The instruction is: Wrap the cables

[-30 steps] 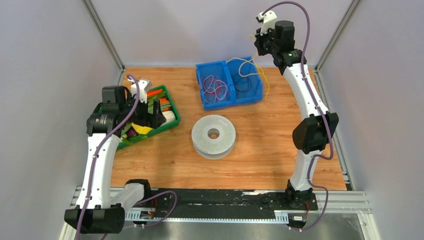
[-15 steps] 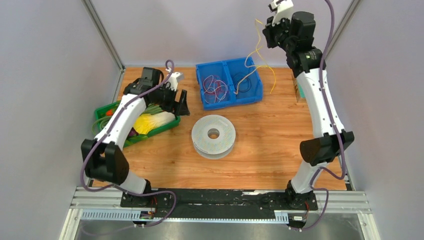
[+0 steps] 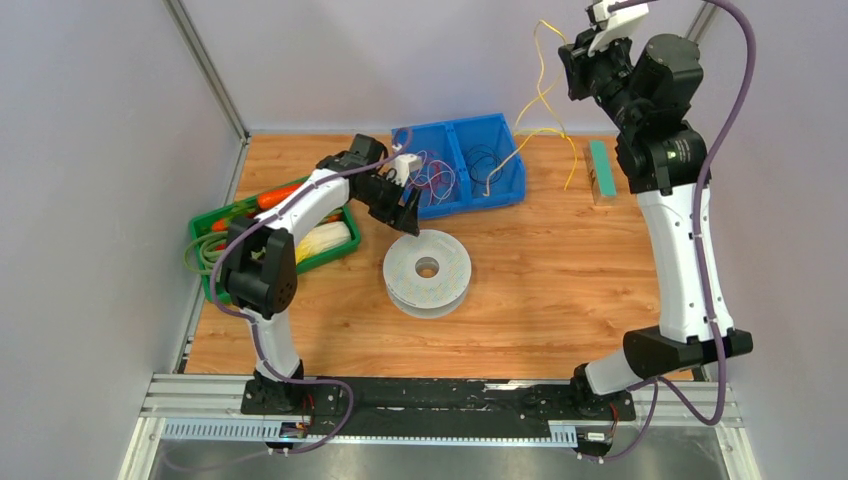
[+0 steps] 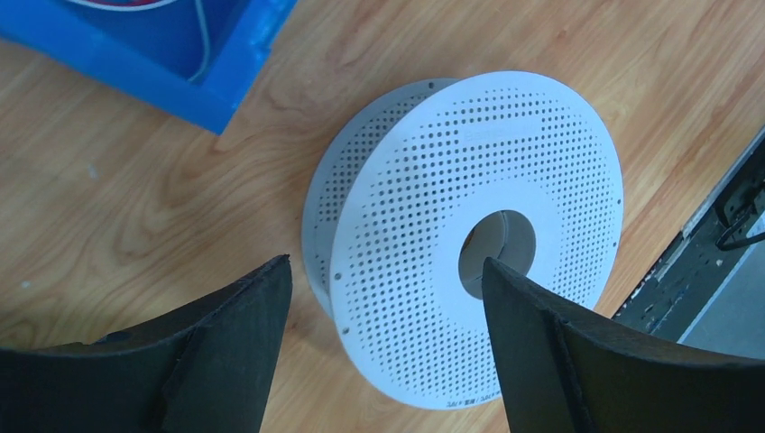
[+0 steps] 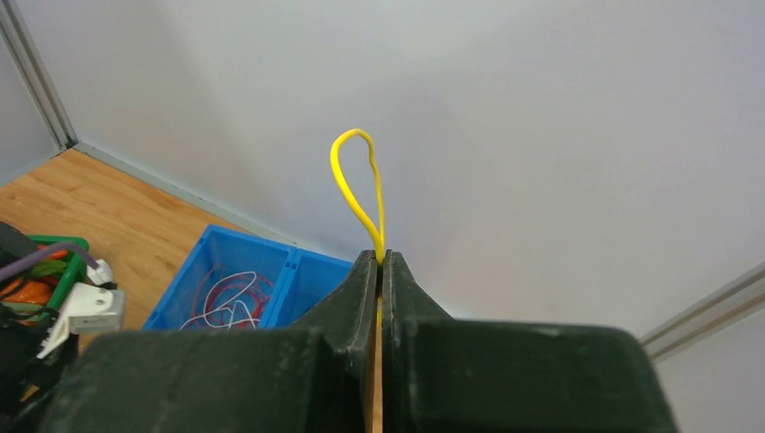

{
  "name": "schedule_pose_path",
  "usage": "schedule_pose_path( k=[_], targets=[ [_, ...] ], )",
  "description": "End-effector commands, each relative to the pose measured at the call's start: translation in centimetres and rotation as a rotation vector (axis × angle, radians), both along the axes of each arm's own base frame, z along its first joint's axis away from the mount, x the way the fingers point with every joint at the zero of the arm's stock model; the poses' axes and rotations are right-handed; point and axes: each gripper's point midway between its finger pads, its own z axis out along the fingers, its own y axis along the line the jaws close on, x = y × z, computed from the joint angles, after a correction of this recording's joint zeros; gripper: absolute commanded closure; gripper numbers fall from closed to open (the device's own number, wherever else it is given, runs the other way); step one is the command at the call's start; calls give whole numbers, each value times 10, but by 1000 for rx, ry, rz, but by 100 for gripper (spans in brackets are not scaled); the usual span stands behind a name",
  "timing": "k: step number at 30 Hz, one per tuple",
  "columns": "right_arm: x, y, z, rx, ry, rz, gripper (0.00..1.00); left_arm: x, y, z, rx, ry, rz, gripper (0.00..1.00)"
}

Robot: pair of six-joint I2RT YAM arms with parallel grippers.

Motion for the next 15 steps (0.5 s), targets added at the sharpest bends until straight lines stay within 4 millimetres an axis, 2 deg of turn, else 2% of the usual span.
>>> schedule_pose_path(
  k=[1, 7, 12, 15],
  targets=[
    [-28, -2, 11, 50, -11, 16, 100, -10, -25, -8, -21, -32, -112, 16],
    [-49, 2, 7, 70, -6, 57, 100, -48, -50, -20, -28, -34, -232, 20],
    [-56, 3, 1, 84, 14, 73, 100, -81, -63, -31, -17, -18, -320, 22],
    [-58, 6, -2, 92, 26, 86, 100, -95, -68, -30, -22, -10, -349, 23]
  ],
)
